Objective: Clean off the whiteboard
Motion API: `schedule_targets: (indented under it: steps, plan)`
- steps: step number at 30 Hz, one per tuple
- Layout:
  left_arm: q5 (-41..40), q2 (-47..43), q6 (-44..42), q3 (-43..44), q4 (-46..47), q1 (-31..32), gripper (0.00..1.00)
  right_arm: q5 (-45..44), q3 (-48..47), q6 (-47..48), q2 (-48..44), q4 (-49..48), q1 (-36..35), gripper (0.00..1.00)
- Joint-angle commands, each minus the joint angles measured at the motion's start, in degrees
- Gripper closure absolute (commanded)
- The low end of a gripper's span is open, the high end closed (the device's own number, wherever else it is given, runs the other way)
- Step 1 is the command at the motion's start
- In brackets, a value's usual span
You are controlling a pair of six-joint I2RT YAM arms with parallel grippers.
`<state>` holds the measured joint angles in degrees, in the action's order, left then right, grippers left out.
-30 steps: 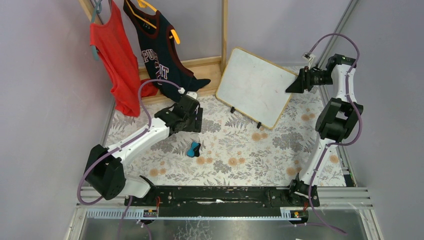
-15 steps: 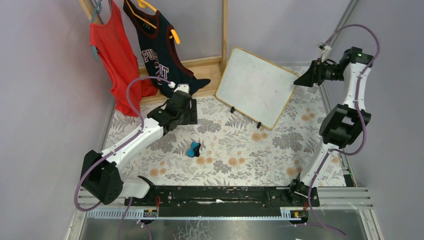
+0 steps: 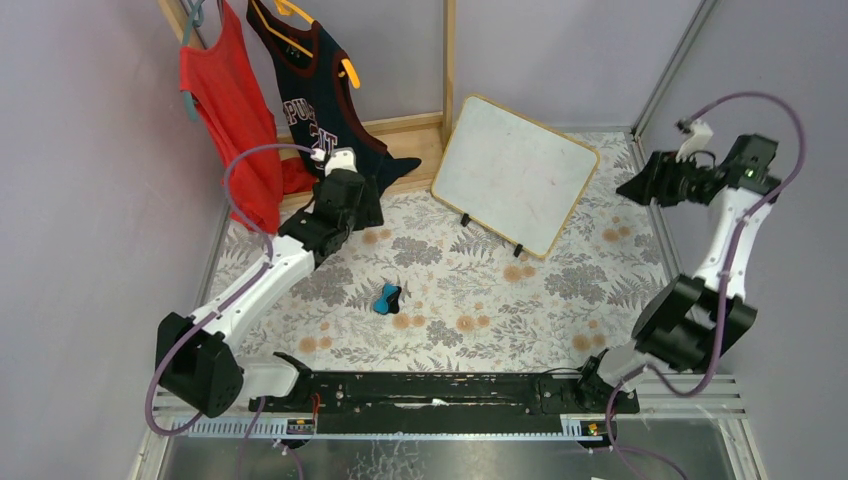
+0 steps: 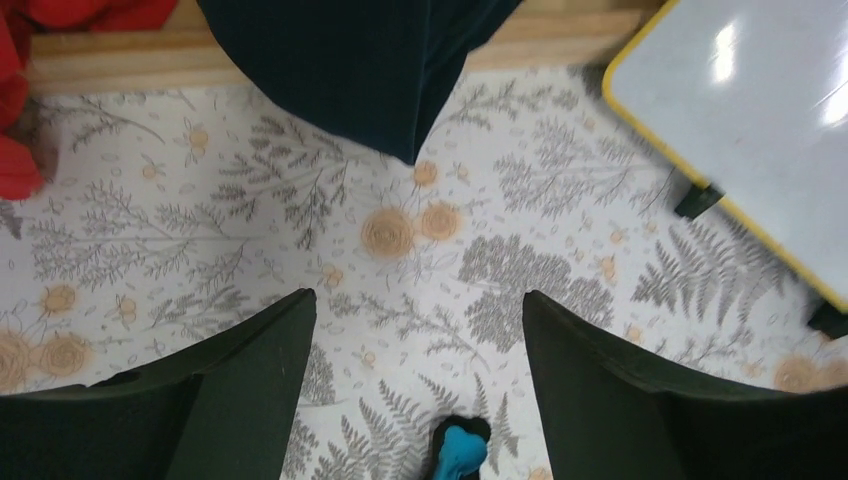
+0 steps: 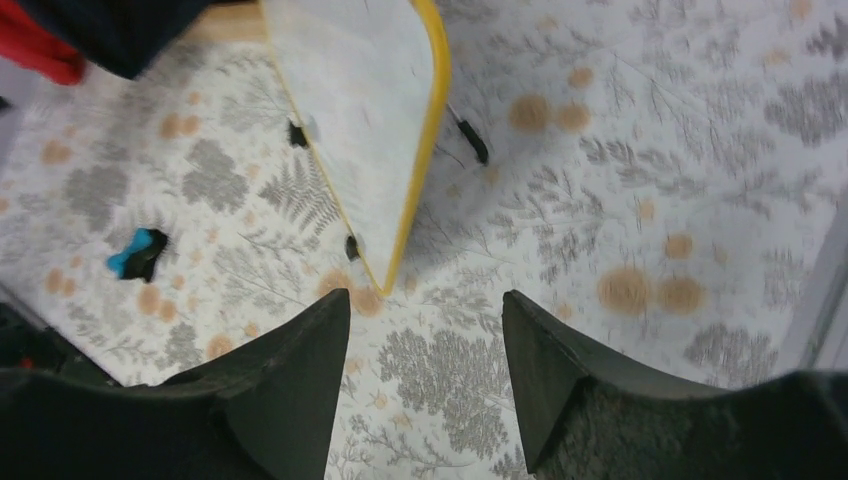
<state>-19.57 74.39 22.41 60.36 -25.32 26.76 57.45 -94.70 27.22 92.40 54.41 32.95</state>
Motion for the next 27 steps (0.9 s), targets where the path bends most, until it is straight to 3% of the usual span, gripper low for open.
schedule_targets:
  steps: [1,5,12,22,25,26,27]
  plan:
    - [-3.5,-3.1,1.4,-0.7,9.9,-1.2,0.25,-14.9,17.0,-10.7,-15.8,-22.4,-0.4,0.35]
    - [-5.1,-1.6,1.2,-0.8,12.5,-1.6,0.24,-22.4,27.8,-13.9,-23.6,-30.1,-0.4,0.33]
    - [-7.3,1.5,0.6,-2.4,18.0,-2.1,0.2,-31.3,42.8,-15.7,-29.0,-40.2,-0.4,0.32]
    - [-7.2,2.1,0.8,-6.4,24.6,-2.2,0.12,-34.3,52.2,-14.8,-30.3,-45.9,-0.4,0.22]
    - [-6.2,1.6,1.8,-7.3,25.6,-2.2,0.01,-34.5,53.8,-16.1,-32.0,-47.5,-0.4,0.11]
    - [-6.1,1.6,2.1,-7.3,25.4,-2.2,0.0,-34.8,54.4,-16.9,-32.7,-48.3,-0.4,0.01]
    - [-6.2,1.5,2.2,-7.2,25.2,-2.1,0.0,-35.0,54.9,-17.6,-33.4,-48.9,-0.4,0.0]
